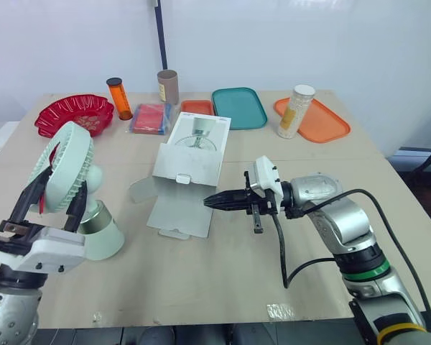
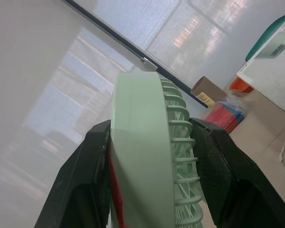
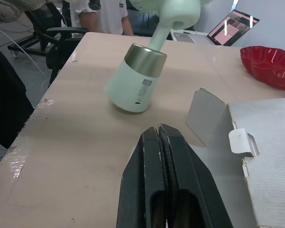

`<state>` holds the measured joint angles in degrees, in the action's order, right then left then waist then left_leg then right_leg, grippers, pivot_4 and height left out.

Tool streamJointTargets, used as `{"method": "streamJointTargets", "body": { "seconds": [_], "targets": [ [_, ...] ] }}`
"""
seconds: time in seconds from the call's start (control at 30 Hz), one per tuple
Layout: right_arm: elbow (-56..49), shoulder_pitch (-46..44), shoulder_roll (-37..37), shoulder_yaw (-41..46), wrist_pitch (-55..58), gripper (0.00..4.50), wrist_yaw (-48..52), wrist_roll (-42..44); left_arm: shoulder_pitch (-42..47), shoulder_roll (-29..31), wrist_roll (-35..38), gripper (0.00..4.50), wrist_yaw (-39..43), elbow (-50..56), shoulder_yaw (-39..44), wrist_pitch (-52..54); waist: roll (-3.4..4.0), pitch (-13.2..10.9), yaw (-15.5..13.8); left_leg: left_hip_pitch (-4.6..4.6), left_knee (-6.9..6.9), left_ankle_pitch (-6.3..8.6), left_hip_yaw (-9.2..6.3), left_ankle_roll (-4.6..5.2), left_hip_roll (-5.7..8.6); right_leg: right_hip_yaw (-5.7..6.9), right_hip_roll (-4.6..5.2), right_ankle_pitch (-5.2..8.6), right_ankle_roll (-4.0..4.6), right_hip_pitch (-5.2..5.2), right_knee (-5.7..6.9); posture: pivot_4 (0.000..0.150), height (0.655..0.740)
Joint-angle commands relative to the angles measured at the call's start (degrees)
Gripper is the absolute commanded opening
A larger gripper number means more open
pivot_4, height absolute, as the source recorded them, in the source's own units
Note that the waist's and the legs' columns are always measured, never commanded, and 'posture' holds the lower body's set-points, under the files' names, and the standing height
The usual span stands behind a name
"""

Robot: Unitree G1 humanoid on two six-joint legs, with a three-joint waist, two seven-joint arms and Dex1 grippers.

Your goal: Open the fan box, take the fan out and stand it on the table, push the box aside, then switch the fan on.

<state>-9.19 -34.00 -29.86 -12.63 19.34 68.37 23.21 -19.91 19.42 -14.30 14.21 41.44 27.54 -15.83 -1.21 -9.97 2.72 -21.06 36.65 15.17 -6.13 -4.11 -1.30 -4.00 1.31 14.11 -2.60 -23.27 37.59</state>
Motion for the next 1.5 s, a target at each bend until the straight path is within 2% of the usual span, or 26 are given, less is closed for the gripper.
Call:
{"method": "streamJointTargets", "body": {
  "seconds": [0.03,0.27,0.5,0.77,1.1,1.5],
  "targets": [
    [-1.38,0.03,-0.22,0.80,-0.83,0.00,-0.24,0.09,4.10,2.44,-0.17,1.94,-1.64,0.31,2.45,-0.56,0.00,0.00,-0.01,-0.01,0.00,0.00,-0.01,0.00,0.00,0.02,-0.01,0.00,0.00,-0.02,0.00,0.150,0.7400],
    [-1.87,0.16,-0.13,0.85,-0.46,0.00,-0.84,0.12,10.85,7.62,-1.72,1.94,-2.57,-6.44,2.57,-4.11,-0.01,-0.01,-0.02,-0.01,-0.01,0.00,-0.02,0.00,0.00,0.02,0.00,0.00,0.01,-0.03,0.01,0.150,0.7400],
    [-2.87,0.76,-0.45,1.06,0.27,0.00,-1.76,0.47,19.55,12.26,-4.68,1.94,-6.47,-20.35,0.63,-9.82,-0.01,-0.01,-0.02,-0.05,-0.02,0.00,-0.04,0.00,0.00,0.06,0.01,-0.01,0.01,-0.06,-0.01,0.150,0.7400],
    [-4.55,1.40,-1.94,1.95,1.88,0.00,-2.54,0.90,24.96,14.69,-9.29,1.94,-12.47,-33.68,-3.19,-17.95,-0.02,-0.02,-0.07,-0.05,-0.02,0.00,-0.05,0.00,0.02,0.08,0.05,-0.02,0.01,-0.06,0.00,0.150,0.7400],
    [-6.14,1.84,-4.00,2.65,3.47,0.00,-2.53,1.61,20.78,11.82,-12.42,1.94,-18.03,-36.07,-6.27,-20.96,-0.02,-0.01,-0.10,-0.05,-0.02,0.00,-0.04,0.00,0.02,0.08,0.09,-0.03,0.01,-0.07,0.01,0.150,0.7400],
    [-5.41,0.57,-4.39,2.28,3.63,0.00,-1.51,1.61,14.59,8.40,-10.58,1.94,-19.86,-31.26,-5.83,-15.62,0.00,0.03,-0.09,0.00,-0.02,0.00,-0.04,0.00,0.04,0.07,0.10,-0.03,0.00,-0.02,0.03,0.150,0.7400]
  ]
}}
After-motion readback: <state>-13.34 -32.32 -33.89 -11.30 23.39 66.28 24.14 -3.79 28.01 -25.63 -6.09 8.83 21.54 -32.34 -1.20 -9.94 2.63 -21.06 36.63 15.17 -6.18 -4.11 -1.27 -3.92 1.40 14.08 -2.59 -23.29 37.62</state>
